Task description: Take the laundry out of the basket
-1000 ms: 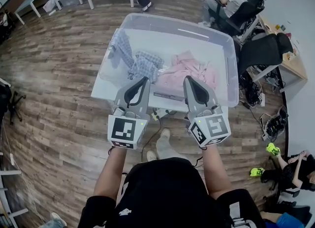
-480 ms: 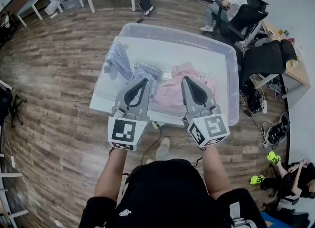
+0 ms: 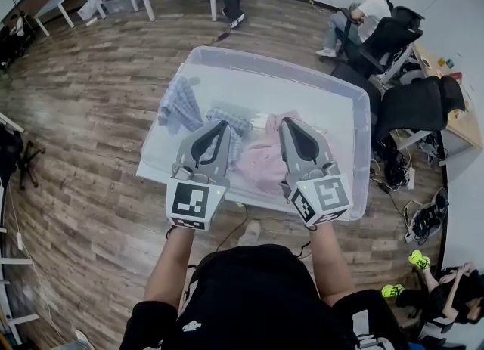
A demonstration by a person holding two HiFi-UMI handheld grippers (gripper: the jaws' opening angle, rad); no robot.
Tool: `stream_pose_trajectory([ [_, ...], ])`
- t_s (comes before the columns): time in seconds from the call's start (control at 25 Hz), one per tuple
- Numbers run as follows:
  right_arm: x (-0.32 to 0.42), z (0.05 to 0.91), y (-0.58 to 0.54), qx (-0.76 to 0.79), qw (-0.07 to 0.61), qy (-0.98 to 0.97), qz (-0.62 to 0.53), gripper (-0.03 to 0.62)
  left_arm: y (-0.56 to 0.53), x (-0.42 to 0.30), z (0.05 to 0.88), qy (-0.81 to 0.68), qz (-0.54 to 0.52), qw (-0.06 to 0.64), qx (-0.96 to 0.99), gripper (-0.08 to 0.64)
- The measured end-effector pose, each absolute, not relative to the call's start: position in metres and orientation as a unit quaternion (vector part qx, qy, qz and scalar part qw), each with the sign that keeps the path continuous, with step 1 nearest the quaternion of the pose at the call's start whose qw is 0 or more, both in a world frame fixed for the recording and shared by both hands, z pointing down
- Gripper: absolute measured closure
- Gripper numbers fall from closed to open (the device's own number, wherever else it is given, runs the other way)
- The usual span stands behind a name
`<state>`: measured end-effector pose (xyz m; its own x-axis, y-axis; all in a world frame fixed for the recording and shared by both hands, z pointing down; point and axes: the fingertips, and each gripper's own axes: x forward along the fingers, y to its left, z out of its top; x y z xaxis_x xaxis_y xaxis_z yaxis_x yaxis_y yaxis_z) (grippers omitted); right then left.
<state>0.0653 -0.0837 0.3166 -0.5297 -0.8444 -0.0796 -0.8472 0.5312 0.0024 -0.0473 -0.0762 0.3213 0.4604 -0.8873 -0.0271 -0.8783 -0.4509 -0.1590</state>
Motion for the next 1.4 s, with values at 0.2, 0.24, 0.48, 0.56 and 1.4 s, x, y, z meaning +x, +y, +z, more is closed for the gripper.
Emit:
stream_pose_trajectory([
  [0.2,0.073,0.316,-0.103,-0.468,0.043,0.882,0.016,0.595,-0.092,-0.039,0.32,0.529,-0.042,0.082,-0.844,0.551],
  [0.24,0.074,0.315,-0.106,-0.465,0.045,0.884,0.014,0.595,-0.094,-0.037,0.32,0.528,-0.045,0.084,-0.844,0.551],
  [0.48,0.08,0.316,-0.123,-0.446,0.054,0.893,0.006,0.595,-0.104,-0.029,0.321,0.531,-0.061,0.087,-0.841,0.551],
  [0.56,0.081,0.321,-0.128,-0.443,0.055,0.895,0.0,0.595,-0.107,-0.03,0.325,0.536,-0.066,0.085,-0.838,0.551],
  [1.4,0.065,0.337,-0.176,-0.464,0.037,0.885,-0.017,0.595,-0.161,-0.047,0.353,0.432,-0.109,0.069,-0.892,0.475],
])
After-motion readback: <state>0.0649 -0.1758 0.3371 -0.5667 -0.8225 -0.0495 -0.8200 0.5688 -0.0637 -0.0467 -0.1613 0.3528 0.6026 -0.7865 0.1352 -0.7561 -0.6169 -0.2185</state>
